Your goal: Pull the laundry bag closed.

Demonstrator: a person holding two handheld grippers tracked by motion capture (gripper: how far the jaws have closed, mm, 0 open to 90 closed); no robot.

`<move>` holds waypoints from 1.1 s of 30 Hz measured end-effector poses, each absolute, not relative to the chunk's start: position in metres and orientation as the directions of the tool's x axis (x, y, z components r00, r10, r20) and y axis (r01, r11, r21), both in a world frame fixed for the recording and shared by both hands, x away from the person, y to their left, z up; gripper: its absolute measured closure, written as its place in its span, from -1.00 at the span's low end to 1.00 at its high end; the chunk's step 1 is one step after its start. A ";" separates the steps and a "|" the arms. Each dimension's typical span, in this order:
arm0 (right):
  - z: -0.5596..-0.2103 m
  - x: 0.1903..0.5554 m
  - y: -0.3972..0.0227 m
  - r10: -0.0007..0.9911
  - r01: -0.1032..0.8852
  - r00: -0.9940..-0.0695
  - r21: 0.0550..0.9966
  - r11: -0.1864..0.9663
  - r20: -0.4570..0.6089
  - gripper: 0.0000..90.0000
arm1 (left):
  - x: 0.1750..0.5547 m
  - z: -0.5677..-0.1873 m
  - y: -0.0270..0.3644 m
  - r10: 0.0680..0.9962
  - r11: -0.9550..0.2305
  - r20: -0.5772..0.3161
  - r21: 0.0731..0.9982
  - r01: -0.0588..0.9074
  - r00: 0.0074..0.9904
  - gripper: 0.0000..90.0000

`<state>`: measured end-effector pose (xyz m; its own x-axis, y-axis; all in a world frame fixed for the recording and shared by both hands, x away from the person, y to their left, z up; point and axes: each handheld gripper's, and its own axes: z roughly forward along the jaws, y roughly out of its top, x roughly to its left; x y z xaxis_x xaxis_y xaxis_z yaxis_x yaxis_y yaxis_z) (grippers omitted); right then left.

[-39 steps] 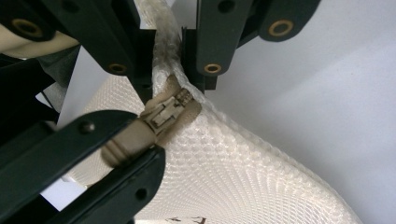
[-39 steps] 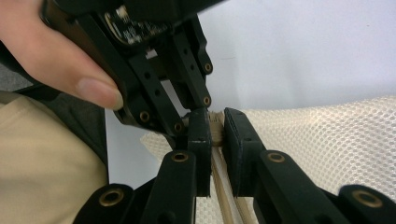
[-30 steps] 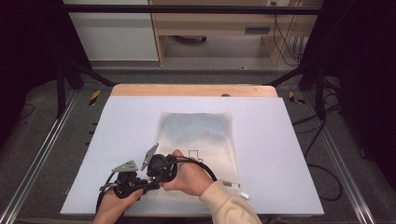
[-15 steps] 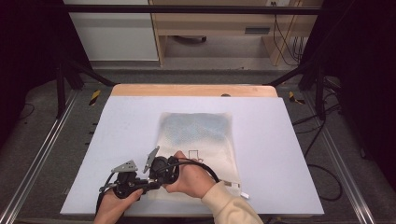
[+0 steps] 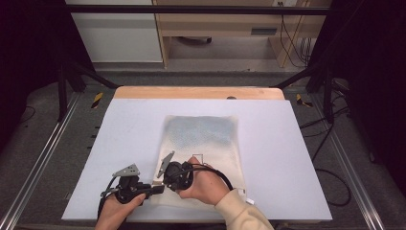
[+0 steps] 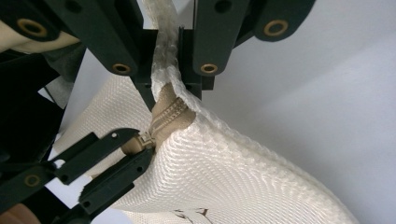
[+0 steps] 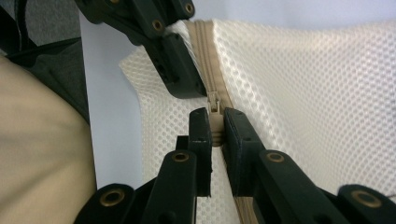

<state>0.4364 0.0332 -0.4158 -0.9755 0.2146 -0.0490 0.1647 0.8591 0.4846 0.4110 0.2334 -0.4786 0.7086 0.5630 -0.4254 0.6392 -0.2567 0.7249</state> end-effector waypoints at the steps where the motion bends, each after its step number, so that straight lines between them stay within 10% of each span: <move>1: -0.416 0.437 0.031 0.221 0.172 -0.974 0.480 0.860 -0.047 0.82 | 0.411 -0.479 0.232 0.562 -0.265 -0.422 0.723 0.638 0.712 0.85; 33: -0.432 0.424 -0.022 0.307 0.231 -0.952 0.605 0.762 -0.023 0.82 | 0.407 -0.481 0.219 0.543 -0.306 -0.397 0.728 0.614 0.740 0.84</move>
<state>0.4243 -0.0224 -0.4325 -0.9516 0.3065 -0.0231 0.2308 0.7622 0.6047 0.4066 0.2195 -0.4814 0.7402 0.5429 -0.3967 0.6141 -0.3055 0.7277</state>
